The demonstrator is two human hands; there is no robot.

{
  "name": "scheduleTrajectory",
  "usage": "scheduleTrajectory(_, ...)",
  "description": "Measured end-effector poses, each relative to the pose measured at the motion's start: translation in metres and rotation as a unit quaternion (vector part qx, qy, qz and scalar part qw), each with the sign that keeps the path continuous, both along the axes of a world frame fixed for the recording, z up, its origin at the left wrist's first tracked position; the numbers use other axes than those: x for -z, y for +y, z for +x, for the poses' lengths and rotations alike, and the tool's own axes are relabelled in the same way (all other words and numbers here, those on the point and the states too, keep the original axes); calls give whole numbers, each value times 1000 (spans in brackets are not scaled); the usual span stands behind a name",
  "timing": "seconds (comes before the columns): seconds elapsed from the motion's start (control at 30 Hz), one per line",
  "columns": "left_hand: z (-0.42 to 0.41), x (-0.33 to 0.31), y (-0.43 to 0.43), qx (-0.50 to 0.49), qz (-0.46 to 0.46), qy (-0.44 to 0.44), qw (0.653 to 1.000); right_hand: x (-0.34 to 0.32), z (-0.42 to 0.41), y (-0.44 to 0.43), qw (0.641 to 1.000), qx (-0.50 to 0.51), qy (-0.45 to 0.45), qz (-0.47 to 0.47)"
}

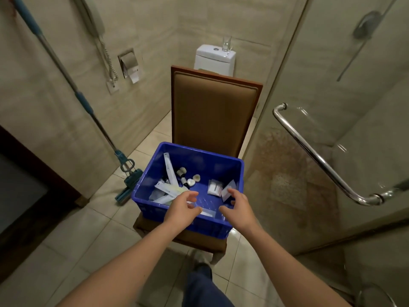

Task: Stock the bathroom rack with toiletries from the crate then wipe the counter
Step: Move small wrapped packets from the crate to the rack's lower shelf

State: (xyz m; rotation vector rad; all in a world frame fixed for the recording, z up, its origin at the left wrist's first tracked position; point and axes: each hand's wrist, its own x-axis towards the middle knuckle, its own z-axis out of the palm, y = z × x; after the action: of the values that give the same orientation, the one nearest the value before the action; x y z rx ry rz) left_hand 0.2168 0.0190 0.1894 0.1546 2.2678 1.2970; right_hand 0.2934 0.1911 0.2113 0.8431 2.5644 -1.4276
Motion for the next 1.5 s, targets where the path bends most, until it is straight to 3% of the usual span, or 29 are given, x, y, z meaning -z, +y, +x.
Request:
scheduleTrajectory(0.47,-122,76,49,-40,-26,-126,991,79,-136,59,986,-76,-147,-19)
scheduleTrajectory(0.77,-137,148,51,-58,-79,-206,974,165,-161,55,957,-137,-253,-26)
scheduleTrajectory(1.0,-136,206,57,9,-100,-256,962,228,-163,45,945,-138,-296,-16)
scheduleTrajectory(1.2,-141,242,65,41,-93,-269,958,269,-162,41,934,-157,-318,49)
scheduleTrajectory(1.5,-147,260,63,54,-110,-243,962,297,-158,37,888,-248,-334,195)
